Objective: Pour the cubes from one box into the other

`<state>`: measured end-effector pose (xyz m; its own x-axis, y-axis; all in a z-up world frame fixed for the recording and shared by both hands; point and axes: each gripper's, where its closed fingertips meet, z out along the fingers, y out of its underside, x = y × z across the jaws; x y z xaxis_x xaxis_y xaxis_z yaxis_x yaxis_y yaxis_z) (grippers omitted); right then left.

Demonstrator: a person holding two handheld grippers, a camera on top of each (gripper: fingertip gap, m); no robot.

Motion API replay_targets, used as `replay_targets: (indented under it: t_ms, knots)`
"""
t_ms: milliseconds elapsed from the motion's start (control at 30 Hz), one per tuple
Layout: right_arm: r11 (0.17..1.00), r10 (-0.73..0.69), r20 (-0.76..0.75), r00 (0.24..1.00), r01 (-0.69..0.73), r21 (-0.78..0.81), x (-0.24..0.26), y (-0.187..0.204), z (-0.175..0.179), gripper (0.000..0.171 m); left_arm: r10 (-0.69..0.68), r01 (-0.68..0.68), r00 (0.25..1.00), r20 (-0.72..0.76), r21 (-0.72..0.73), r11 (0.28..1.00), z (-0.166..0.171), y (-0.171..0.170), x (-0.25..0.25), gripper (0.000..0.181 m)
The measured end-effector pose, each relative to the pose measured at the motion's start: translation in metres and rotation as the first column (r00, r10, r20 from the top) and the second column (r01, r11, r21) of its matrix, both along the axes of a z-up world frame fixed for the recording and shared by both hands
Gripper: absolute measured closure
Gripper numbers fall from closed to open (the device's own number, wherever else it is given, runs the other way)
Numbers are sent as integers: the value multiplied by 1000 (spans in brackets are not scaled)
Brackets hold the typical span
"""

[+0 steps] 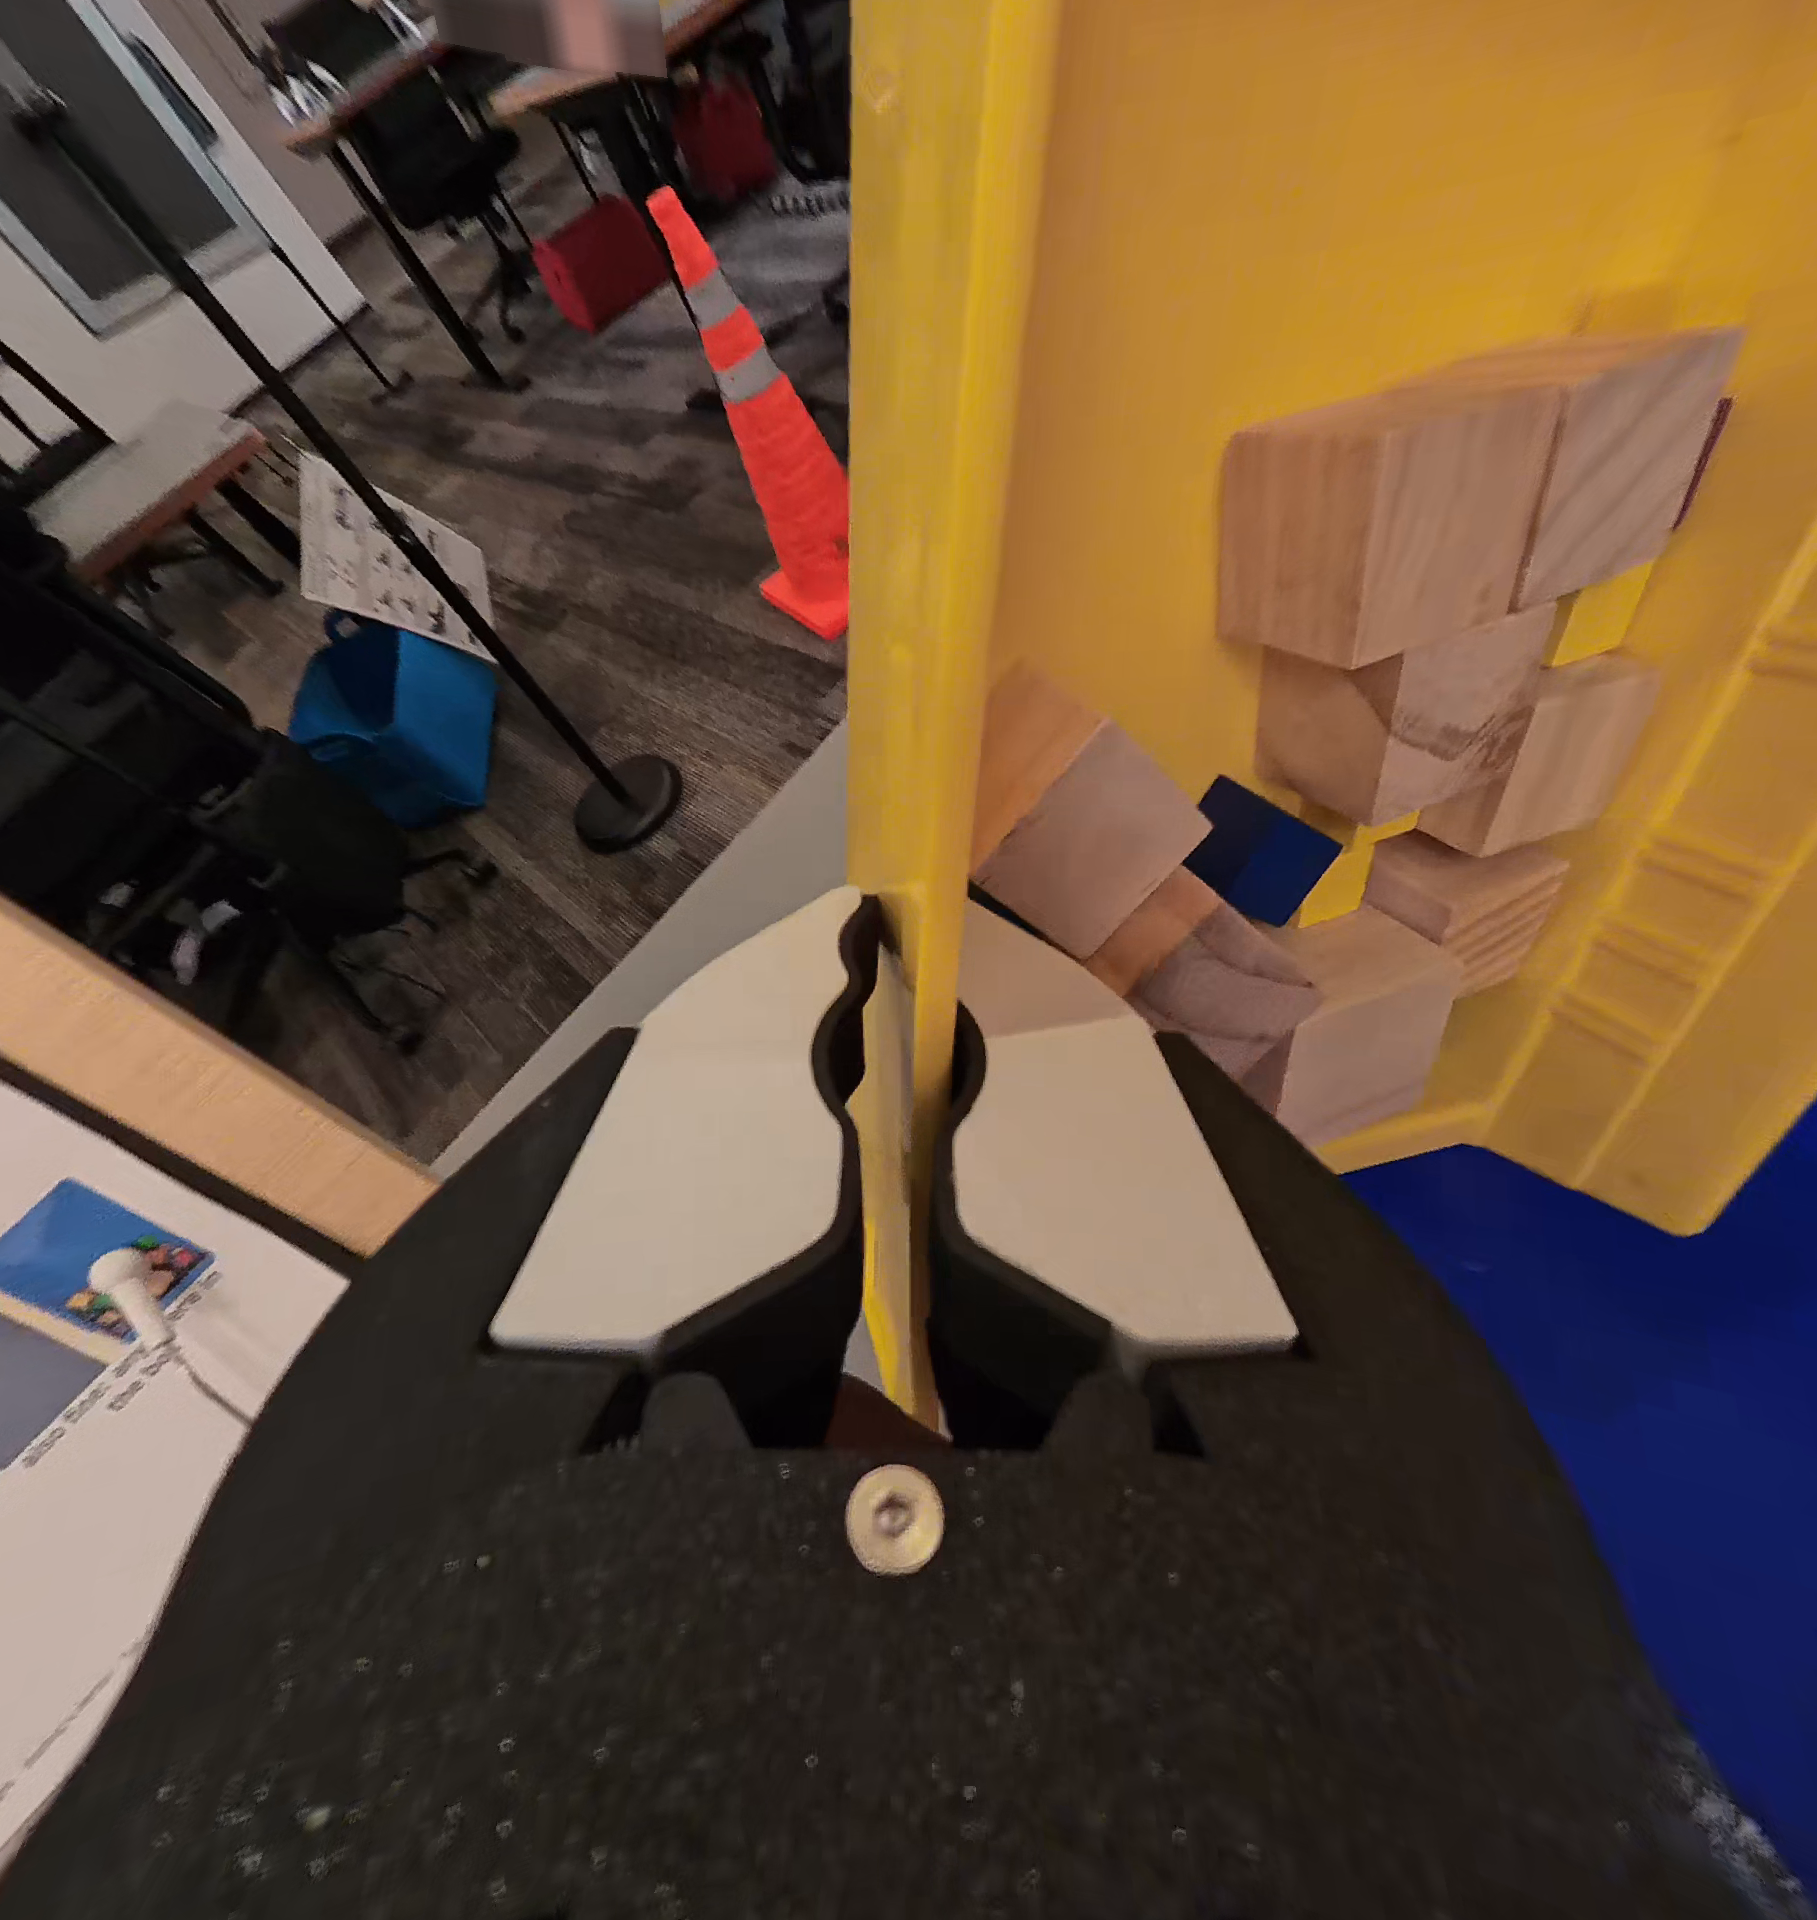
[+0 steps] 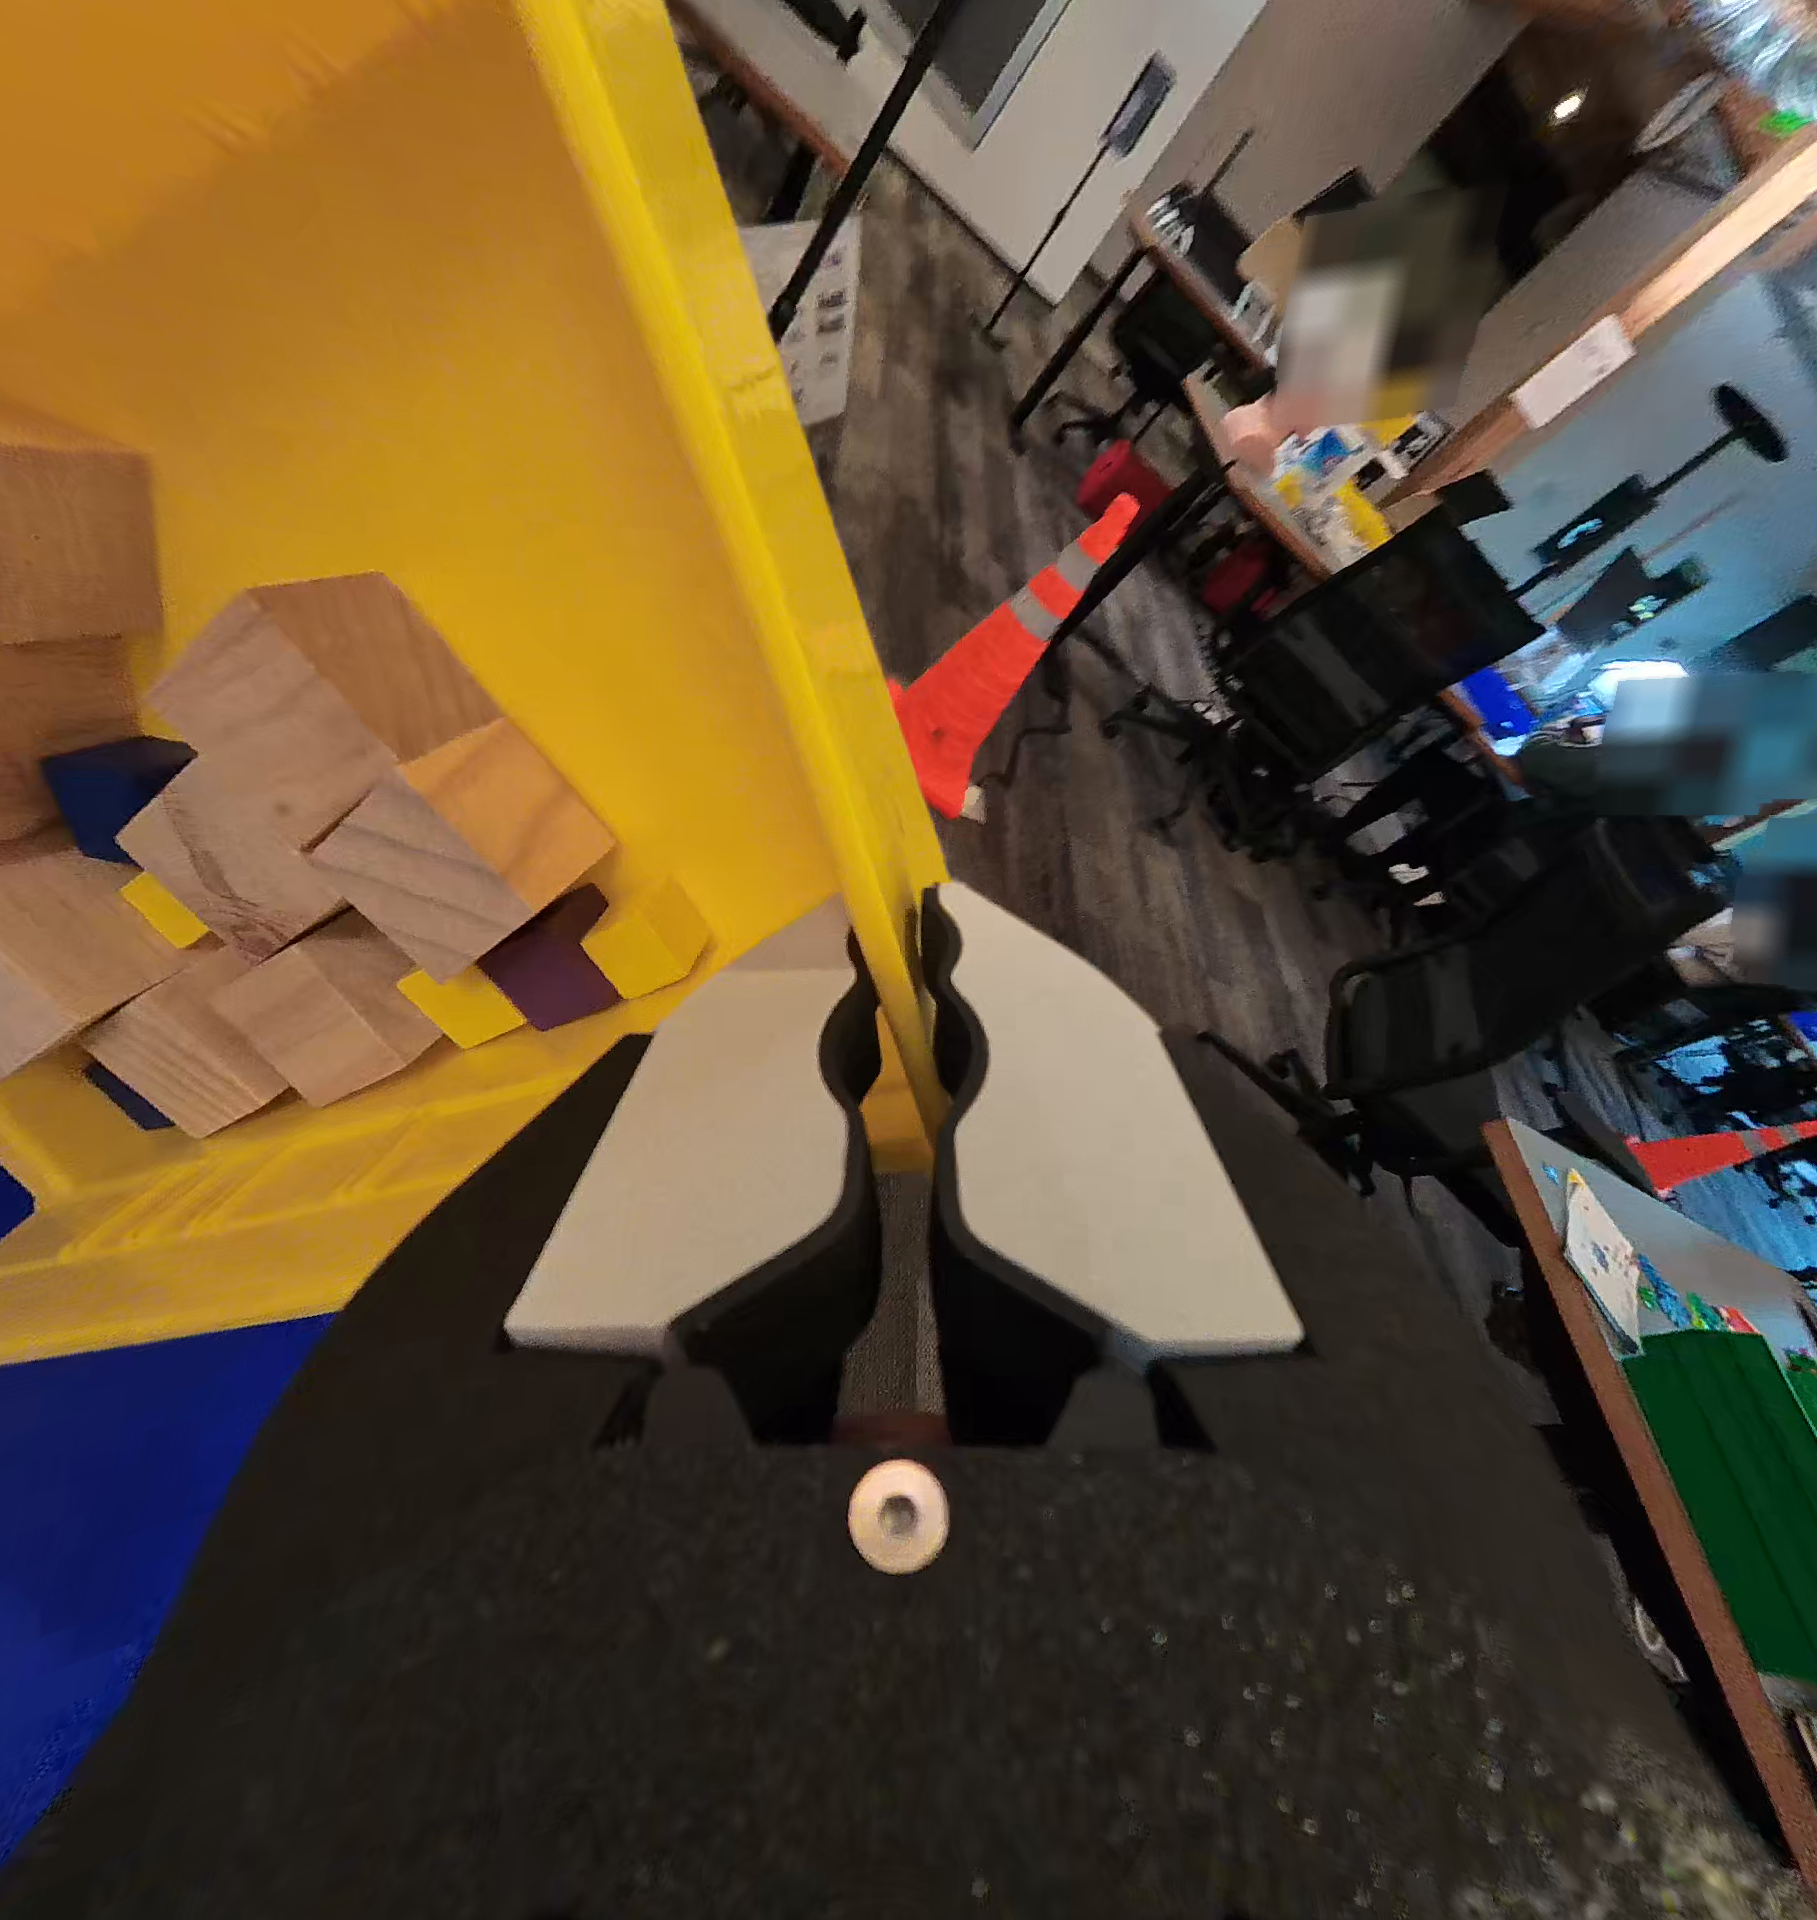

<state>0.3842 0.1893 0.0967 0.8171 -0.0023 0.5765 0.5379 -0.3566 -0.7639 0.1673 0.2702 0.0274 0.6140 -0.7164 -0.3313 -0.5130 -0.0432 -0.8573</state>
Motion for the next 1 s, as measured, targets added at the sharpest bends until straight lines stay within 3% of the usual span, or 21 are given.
replay_targets:
  t_ms: [200,333,633,1000]
  knots:
    - [986,-38,36,999,32,161,-14,-21,-9,166,45,-53,996,77,98,994,0,-6,-11,174]
    - [972,-62,25,998,55,227,-12,-35,-17,166,27,-35,998,51,159,987,-4,-13,-7,174]
    - [949,-97,-41,994,105,296,-7,-48,-40,166,43,-44,999,6,204,978,-7,-15,1,175]
    - [934,-95,-31,995,100,343,-11,-54,-35,166,58,-48,998,-32,255,966,-4,-18,-1,175]
